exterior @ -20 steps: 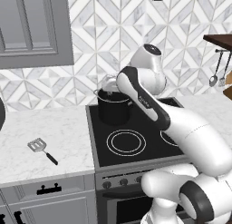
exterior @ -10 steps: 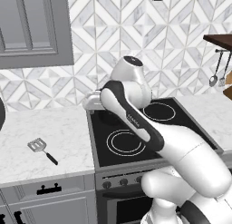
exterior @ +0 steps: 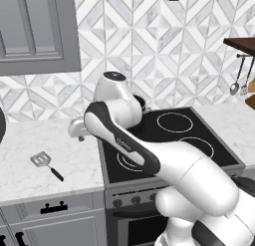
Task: Put the lemon and broccoli in the pot. Retrieve the spatula and lightly stir the vegetables in the pot.
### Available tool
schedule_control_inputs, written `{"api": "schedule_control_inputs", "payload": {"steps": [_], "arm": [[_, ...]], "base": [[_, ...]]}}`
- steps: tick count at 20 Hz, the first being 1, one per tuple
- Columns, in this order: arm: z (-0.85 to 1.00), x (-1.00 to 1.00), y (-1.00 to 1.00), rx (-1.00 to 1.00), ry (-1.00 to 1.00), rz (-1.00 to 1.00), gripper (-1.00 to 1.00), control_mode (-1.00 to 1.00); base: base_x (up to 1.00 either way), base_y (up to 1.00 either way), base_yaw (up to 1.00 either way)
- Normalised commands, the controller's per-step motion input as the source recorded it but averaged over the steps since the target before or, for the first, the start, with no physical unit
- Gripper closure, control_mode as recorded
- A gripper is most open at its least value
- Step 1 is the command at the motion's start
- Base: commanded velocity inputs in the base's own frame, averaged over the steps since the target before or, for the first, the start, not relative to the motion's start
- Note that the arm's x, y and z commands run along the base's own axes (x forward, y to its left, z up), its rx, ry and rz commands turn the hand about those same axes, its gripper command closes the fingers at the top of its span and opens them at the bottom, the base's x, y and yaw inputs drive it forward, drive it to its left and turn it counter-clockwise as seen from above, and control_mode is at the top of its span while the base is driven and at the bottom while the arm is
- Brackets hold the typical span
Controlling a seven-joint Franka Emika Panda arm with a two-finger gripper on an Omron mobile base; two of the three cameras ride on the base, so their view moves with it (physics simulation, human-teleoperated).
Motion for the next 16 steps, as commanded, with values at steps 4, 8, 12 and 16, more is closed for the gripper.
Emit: {"api": "schedule_control_inputs", "payload": {"steps": [4, 8, 12, 16], "arm": [[-0.31, -0.01, 0.38, -0.15, 0.0, 0.0, -1.0, -1.0], [-0.44, -0.01, 0.33, -0.01, 0.0, 0.0, -1.0, -1.0], [-0.43, -0.19, 0.13, 0.0, 0.0, 0.0, -1.0, -1.0], [-0.48, -0.07, 0.09, 0.01, -0.05, 0.0, -1.0, -1.0]], "base": [[0.0, 0.0, 0.0], [0.0, 0.0, 0.0], [0.0, 0.0, 0.0], [0.0, 0.0, 0.0]]}}
